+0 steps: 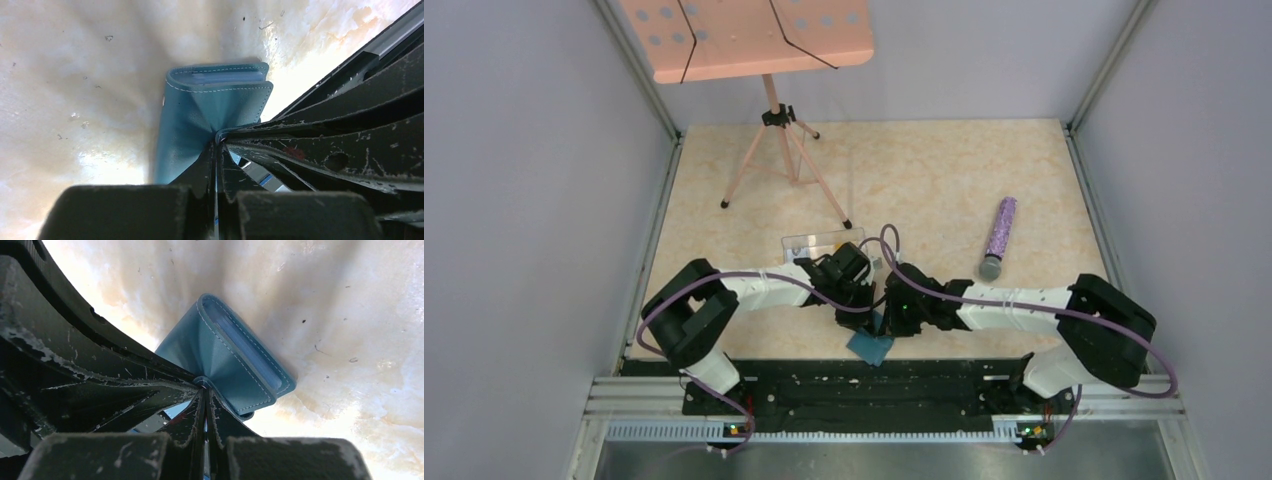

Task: Put the credit cards into the card holder
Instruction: Close the card holder at the corner of the board.

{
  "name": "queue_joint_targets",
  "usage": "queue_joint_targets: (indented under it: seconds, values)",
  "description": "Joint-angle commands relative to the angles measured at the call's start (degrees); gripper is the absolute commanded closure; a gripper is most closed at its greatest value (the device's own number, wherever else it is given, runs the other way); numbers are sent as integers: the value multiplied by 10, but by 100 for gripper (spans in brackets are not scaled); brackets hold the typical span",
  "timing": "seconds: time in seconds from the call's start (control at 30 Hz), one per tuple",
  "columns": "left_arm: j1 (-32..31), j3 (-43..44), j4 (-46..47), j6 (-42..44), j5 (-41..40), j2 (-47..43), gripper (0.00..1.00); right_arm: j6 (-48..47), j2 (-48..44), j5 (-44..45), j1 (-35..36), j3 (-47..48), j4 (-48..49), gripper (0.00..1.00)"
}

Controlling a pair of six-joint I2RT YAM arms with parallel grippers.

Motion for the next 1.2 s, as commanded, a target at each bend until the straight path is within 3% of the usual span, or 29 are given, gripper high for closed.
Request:
queue_joint_targets:
  seconds: [0.0, 0.47, 1.17]
  values:
    - [-28, -26, -28, 29, -66, 66, 100, 6, 68, 7, 45, -14, -67, 100]
    - [-26, 79, -76, 17, -55, -44, 100, -10, -108, 70, 41, 9, -21, 100]
    - [-27, 39, -103, 20, -89, -42, 100, -10, -61, 56, 39, -2, 4, 100]
